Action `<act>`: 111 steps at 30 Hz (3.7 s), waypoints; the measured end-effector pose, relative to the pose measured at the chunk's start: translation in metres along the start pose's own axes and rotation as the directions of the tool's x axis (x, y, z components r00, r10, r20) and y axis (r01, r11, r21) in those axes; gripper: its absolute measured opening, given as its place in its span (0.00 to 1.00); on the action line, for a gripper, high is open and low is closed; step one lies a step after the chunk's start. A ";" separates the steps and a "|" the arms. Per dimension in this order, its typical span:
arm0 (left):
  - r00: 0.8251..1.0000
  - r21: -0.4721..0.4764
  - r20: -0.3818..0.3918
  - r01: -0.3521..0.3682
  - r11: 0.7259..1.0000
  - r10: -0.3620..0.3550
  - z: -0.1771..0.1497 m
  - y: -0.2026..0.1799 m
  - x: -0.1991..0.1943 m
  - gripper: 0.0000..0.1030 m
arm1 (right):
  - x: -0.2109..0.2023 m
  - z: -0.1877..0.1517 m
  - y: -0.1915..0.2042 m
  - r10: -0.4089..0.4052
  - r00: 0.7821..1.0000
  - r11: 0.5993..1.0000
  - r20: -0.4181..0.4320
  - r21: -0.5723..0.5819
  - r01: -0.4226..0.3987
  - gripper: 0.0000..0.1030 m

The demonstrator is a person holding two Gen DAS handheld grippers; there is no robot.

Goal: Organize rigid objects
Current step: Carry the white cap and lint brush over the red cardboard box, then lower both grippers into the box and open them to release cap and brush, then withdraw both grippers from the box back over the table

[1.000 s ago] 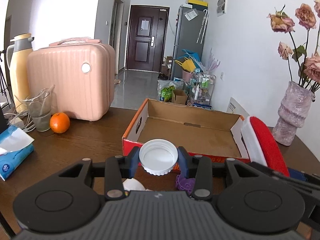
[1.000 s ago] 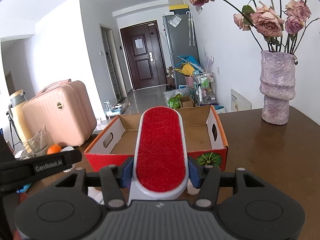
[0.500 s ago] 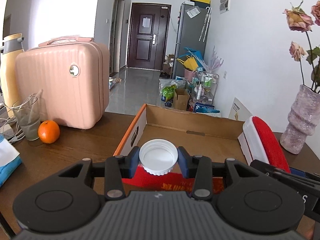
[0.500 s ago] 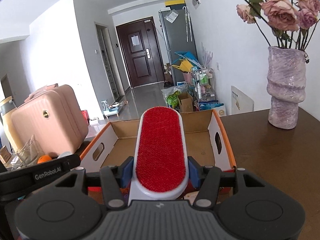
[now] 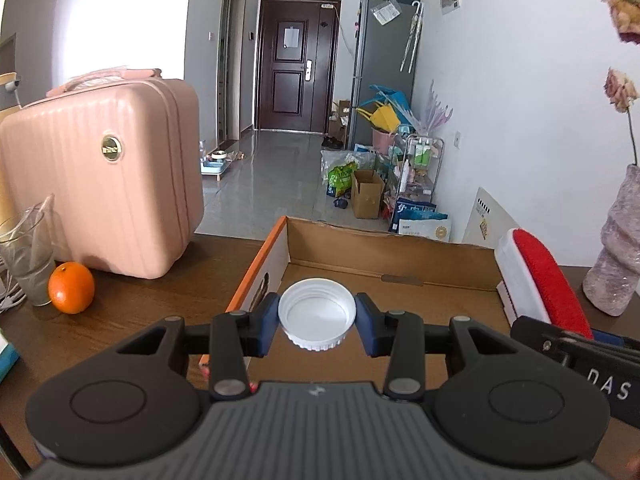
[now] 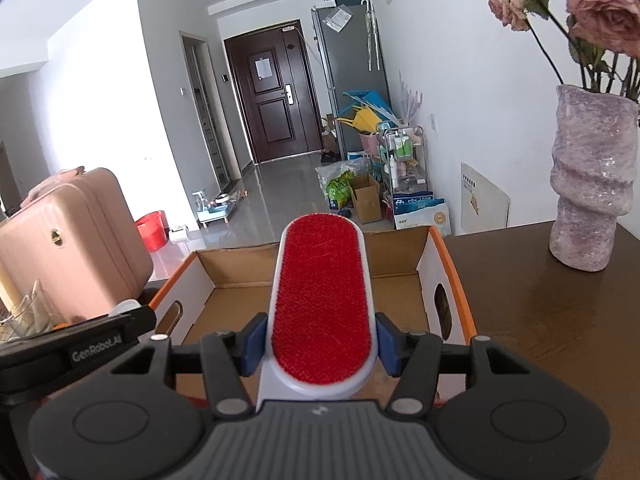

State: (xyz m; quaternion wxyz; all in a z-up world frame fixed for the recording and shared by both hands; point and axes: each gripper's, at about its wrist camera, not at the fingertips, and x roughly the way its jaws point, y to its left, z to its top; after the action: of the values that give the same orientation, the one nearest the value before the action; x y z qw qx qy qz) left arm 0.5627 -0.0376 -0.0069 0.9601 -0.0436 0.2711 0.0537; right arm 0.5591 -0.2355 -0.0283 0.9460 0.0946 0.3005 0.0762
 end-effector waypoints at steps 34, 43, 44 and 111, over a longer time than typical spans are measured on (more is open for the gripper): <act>0.985 0.067 -0.155 -0.073 0.995 0.082 0.000 -0.007 0.070 0.67 | 0.080 0.014 -0.021 -0.034 0.989 0.997 -0.144 0.062 0.043 0.59; 0.992 0.076 -0.091 -0.086 0.993 0.093 0.004 -0.005 0.055 0.97 | 0.065 0.019 -0.022 -0.069 0.994 0.996 -0.082 0.049 0.073 1.00; 0.992 0.076 -0.087 -0.088 0.993 0.094 0.005 -0.004 0.054 0.98 | 0.064 0.019 -0.021 -0.068 0.995 0.996 -0.073 0.048 0.071 1.00; 0.998 0.067 0.047 0.041 0.997 -0.044 -0.168 0.089 -0.218 1.00 | -0.203 -0.192 0.021 0.019 0.992 0.988 0.127 -0.157 0.001 1.00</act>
State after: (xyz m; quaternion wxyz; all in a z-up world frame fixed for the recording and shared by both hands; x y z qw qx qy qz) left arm 0.2802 0.0144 -0.0395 0.9682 -0.0162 0.2482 0.0252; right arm 0.2817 -0.2303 -0.0652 0.9675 0.0259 0.2320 0.0975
